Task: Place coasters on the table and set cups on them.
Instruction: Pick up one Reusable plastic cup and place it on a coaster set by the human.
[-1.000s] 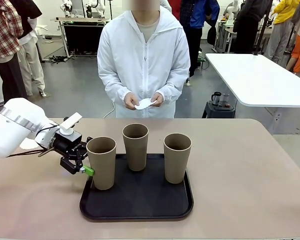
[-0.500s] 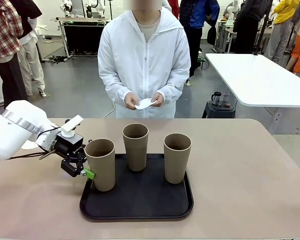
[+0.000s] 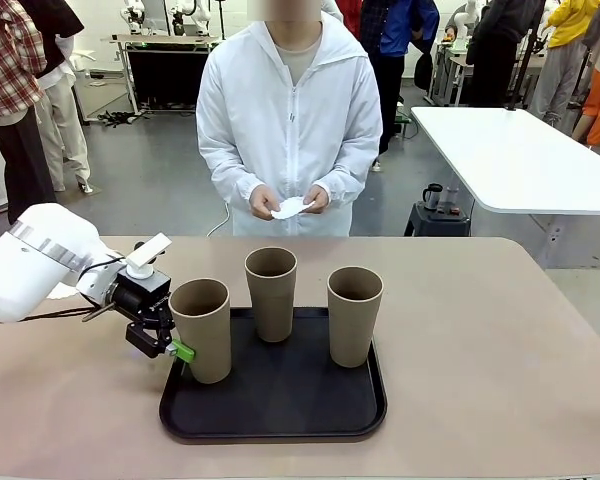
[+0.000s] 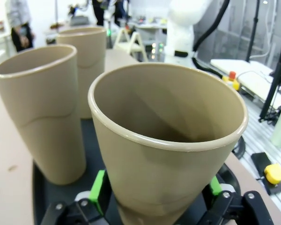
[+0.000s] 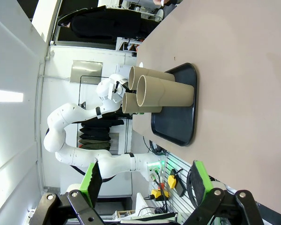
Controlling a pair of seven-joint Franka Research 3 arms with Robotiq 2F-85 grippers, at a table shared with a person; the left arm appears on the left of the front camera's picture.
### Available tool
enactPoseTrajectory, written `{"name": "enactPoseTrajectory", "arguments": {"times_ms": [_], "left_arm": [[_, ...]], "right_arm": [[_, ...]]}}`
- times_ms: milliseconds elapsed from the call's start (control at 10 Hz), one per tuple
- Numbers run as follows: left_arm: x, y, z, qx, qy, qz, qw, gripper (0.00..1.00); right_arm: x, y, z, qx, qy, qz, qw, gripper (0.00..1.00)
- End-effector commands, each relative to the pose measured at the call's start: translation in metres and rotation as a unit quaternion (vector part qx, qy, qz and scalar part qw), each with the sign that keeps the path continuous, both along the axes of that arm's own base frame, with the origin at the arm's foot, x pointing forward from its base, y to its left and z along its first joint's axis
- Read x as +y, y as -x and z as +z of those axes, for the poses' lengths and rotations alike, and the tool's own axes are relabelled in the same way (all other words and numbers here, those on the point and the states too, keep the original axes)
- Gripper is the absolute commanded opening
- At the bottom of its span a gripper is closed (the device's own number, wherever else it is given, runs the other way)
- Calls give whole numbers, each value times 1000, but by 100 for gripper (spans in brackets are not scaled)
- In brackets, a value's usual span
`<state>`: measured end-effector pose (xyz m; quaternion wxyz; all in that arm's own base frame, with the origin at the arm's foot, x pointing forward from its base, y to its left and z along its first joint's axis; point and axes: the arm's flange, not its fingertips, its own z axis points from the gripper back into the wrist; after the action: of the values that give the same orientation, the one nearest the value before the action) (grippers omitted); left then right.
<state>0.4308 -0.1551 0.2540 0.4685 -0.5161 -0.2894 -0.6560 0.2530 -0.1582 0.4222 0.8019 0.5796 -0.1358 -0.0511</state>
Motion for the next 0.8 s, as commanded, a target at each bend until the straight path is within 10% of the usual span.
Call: {"name": "enactPoseTrajectory", "arguments": {"times_ms": [0,100,200,300,700], "left_arm": [[-2,2,0,-2,10,-8,1000,42],[0,1,1,-1,12,-9,1000,0],[2,1,3,-1,12,-10,1000,37],[5,1,6,-2,15,-10,1000,0],[36,28,117,-4,-3,104,995,0]], "right_arm": [[0,-1,0,-1,-5,1,1000,100],[0,-1,0,-1,-5,1,1000,100],[0,-1,0,-1,-5,1,1000,100],[0,-1,0,-1,-5,1,1000,100],[0,-1,0,-1,-5,1,1000,100]]}}
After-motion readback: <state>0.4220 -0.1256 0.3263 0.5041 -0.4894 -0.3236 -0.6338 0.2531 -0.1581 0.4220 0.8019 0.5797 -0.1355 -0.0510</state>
